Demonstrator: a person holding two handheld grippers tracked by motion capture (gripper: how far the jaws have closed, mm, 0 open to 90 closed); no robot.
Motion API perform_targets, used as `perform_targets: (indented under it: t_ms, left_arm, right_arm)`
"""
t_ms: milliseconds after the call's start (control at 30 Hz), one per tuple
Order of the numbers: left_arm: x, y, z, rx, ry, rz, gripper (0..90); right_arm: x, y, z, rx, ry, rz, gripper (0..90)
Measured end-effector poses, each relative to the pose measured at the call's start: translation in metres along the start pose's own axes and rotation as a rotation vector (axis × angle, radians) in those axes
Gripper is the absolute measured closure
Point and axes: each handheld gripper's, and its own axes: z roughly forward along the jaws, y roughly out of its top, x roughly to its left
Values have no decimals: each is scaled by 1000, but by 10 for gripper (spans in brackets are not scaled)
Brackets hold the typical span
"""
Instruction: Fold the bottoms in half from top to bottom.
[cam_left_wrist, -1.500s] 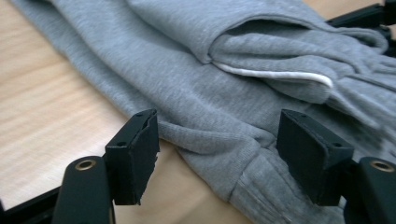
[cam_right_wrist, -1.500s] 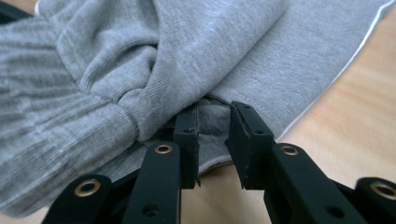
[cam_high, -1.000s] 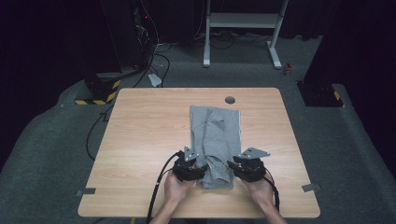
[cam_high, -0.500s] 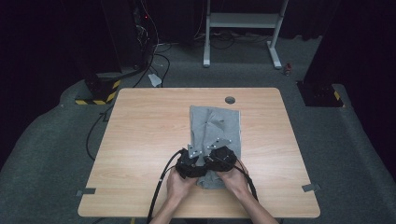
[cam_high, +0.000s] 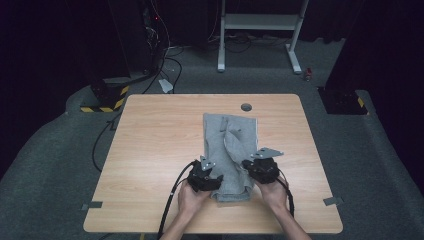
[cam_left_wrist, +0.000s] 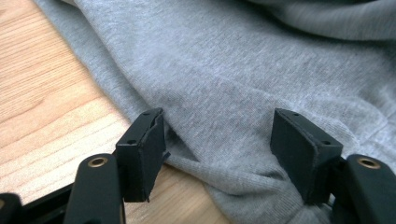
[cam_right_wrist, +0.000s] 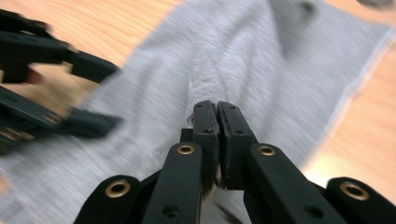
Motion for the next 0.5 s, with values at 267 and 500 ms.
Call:
perform_targets:
  t_ms: [267,500]
  left_arm:
    - [-2,5,-6,-23,12,11,410]
    - [2,20,-6,-50,29,15,428]
  right_arm:
    - [-27,-27,-9,20,-39,81,671]
    - [5,-1,-9,-20,-74,-41,529]
